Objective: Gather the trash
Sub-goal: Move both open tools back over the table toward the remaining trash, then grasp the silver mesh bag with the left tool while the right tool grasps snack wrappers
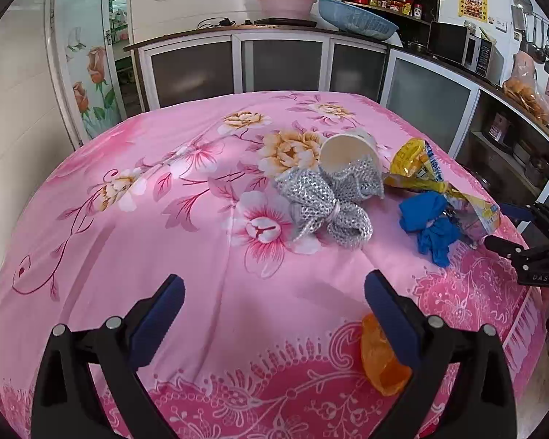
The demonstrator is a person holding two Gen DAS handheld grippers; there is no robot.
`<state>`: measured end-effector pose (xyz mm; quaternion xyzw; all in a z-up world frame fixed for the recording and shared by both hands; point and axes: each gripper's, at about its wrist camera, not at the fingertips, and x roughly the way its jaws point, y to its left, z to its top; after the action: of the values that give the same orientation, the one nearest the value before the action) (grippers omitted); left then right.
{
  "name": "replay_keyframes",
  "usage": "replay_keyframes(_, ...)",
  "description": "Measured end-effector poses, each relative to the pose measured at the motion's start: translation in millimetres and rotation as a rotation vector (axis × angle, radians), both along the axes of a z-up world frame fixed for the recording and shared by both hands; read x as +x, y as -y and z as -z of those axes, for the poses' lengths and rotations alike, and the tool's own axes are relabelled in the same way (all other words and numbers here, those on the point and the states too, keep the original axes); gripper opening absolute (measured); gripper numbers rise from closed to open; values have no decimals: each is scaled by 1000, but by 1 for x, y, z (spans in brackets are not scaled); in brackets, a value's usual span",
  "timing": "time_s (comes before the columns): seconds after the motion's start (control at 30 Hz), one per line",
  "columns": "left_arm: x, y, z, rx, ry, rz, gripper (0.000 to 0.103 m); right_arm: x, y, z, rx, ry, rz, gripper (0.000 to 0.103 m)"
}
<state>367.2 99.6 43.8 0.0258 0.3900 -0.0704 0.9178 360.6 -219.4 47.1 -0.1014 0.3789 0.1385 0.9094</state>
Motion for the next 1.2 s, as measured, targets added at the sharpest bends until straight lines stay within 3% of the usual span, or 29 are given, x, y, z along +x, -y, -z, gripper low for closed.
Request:
replay_keyframes(0.23,25,11,3,10,-41,45,95,9,-7,-1,0,-4,-26,83)
replay_keyframes(0.47,47,28,1,-78,-94,80,95,11,-13,-2,-17,8,-44,86)
replay_keyframes(0.67,70,52,5,20,-108,96,95,18,-12,-1,-1,-1,-47,87)
replay_keyframes(0.93,109,45,34,-32,-237,47,95,29,-14,1,2,-10,-68,87)
replay_keyframes(1.03,121,39,41,-106,-275,37,95,36,-16,3,31,-38,-78,85)
replay_keyframes(1.13,129,33,45,-123,-281,13,86,42,-18,8,32,-77,-82,64)
replay_keyframes(1.17,130,33,45,-113,-278,8,73,44,-20,9,27,-88,-81,46)
replay_keyframes(1.2,130,34,44,-111,-275,14,55,46,-20,11,24,-103,-81,41)
